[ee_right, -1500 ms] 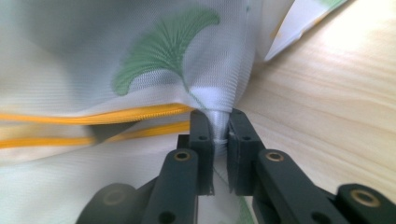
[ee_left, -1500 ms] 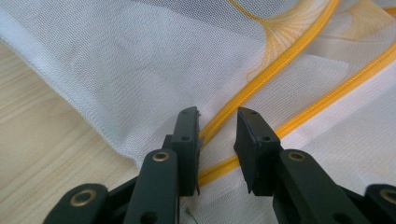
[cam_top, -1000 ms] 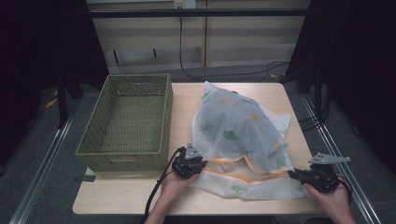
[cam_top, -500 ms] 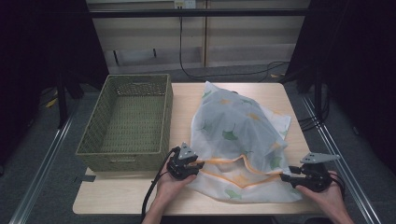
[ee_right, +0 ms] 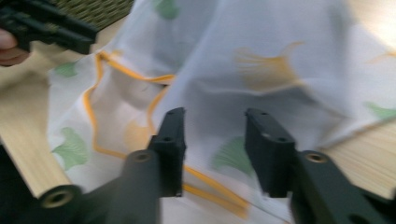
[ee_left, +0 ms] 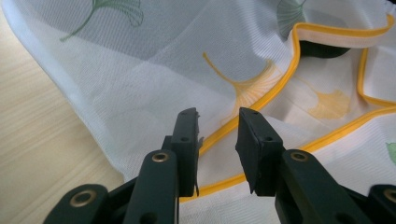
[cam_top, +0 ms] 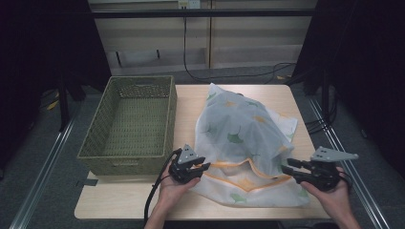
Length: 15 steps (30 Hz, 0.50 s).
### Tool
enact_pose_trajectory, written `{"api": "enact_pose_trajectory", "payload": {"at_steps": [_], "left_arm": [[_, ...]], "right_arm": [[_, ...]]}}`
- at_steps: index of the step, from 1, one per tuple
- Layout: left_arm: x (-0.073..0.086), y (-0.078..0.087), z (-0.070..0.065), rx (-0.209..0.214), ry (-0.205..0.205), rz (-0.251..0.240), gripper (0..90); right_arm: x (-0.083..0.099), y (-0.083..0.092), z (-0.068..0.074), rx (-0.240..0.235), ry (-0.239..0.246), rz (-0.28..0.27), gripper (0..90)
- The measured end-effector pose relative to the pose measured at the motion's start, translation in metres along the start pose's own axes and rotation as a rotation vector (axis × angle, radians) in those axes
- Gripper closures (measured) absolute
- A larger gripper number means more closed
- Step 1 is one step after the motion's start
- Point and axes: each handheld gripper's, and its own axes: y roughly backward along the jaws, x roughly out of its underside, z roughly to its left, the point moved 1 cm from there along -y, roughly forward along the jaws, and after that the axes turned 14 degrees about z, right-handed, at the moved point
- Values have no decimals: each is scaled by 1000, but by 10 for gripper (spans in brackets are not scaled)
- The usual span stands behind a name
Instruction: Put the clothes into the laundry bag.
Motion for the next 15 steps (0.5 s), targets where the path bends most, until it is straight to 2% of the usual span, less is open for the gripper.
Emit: {"api": "enact_pose_trajectory", "payload": {"at_steps": [2, 3, 6, 8, 10, 12, 14, 15], "left_arm": [[1, -2, 0, -5, -3, 12, 688], [3, -5, 0, 3, 6, 13, 683], [5, -7, 0, 5, -1, 29, 682], [6, -8, -1, 16, 9, 16, 678], [7, -6, 0, 8, 6, 25, 670], [9, -5, 0, 17, 19, 11, 662], [11, -4, -1, 16, 26, 8, 654], [11, -5, -1, 20, 29, 4, 650]], "right_arm": [[-3, -5, 4, -8, 14, 2, 665], [-17, -23, 18, -55, 65, 29, 676], [-38, -39, 31, -70, 110, 43, 587], [-53, -54, 35, -49, 139, 66, 535], [-59, -69, 32, 6, 147, 113, 519], [-60, -85, 27, 18, 129, 171, 520], [-55, -98, 23, 42, 141, 208, 583], [-52, -102, 21, 30, 132, 216, 595]]}}
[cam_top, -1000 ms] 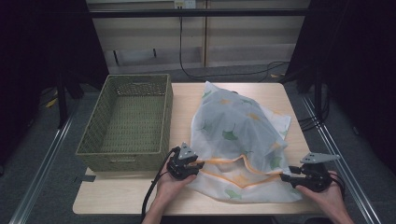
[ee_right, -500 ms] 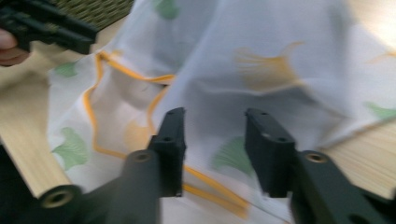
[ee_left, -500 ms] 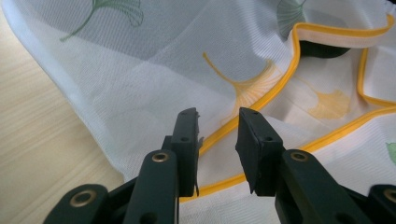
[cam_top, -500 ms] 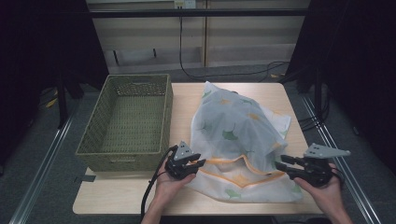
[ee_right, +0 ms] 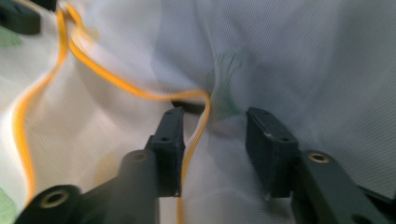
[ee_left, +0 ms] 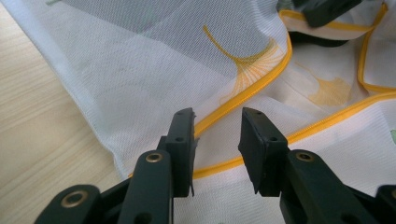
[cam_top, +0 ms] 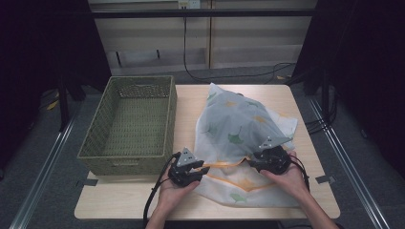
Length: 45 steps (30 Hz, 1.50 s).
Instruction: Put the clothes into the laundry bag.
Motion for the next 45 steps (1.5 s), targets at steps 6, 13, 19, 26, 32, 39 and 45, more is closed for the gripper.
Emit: {"api": "enact_pose_trajectory", "payload": {"at_steps": [6, 13, 19, 26, 32, 39, 45], "left_arm": [[1, 0, -2, 2, 15, -6, 628], [2, 4, -2, -19, 42, -7, 605], [2, 8, -5, -37, 67, -23, 476], [9, 19, -11, -55, 73, -72, 341], [22, 33, -19, -46, 63, -133, 236], [38, 53, -26, -63, 80, -174, 227], [51, 63, -23, -94, 110, -215, 248]], "right_arm": [[5, -8, 4, -36, 32, 40, 876], [18, 9, 21, -71, 83, 4, 900], [42, 20, 20, -103, 42, 6, 729], [59, 43, 15, -141, -76, -161, 584], [74, 60, 14, -124, -159, -276, 476], [90, 71, 11, -71, -208, -324, 434], [99, 80, 4, -32, -230, -357, 435]]}}
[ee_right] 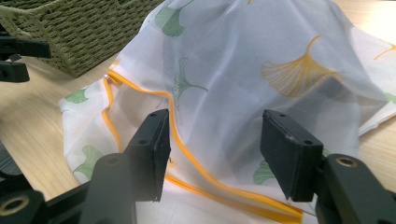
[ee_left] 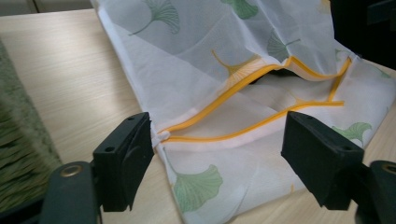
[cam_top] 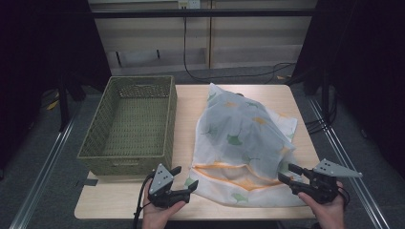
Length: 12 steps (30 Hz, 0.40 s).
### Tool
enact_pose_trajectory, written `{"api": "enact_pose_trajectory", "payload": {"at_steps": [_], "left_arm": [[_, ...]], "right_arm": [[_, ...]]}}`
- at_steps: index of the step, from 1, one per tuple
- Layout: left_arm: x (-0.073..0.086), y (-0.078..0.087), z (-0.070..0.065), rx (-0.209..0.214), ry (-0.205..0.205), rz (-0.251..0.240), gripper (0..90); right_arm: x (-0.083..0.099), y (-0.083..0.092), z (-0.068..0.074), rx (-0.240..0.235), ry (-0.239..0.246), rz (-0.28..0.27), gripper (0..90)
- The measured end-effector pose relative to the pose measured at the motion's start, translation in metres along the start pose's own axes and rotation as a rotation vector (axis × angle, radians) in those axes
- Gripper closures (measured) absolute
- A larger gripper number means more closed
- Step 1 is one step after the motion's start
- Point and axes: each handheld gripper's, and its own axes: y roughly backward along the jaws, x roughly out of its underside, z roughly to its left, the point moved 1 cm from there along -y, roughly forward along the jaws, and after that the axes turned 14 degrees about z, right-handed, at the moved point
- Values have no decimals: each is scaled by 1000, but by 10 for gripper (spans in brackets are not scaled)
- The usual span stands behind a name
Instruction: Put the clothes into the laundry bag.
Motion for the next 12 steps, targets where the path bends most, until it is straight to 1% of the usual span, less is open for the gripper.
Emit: {"api": "enact_pose_trajectory", "payload": {"at_steps": [1, 2, 3, 4, 5, 7, 8, 9, 11, 12], "left_arm": [[1, 1, 1, 6, 15, -9, 257], [1, 2, 2, 12, 19, -13, 265], [1, 3, 3, 1, 10, -15, 264], [1, 4, 3, 5, 4, -30, 264], [1, 5, 4, 3, 15, -31, 264], [1, 4, 6, -9, 28, -33, 264], [1, 4, 7, -4, 48, -40, 264], [1, 4, 8, -7, 59, -34, 264], [0, 4, 9, 7, 84, -39, 265], [-1, 4, 9, 23, 80, -42, 264]], "right_arm": [[0, 2, -1, 8, -3, -7, 435], [0, 4, -4, 19, -10, -21, 435], [0, 6, -6, 23, -17, -33, 444], [1, 8, -8, 28, -35, -46, 453], [2, 8, -9, 29, -36, -49, 455], [3, 8, -9, 30, -33, -42, 456], [4, 7, -9, 28, -34, -36, 459], [3, 6, -9, 33, -28, -34, 462], [2, 5, -8, 27, -16, -23, 461], [2, 3, -8, 21, -11, -15, 457]]}}
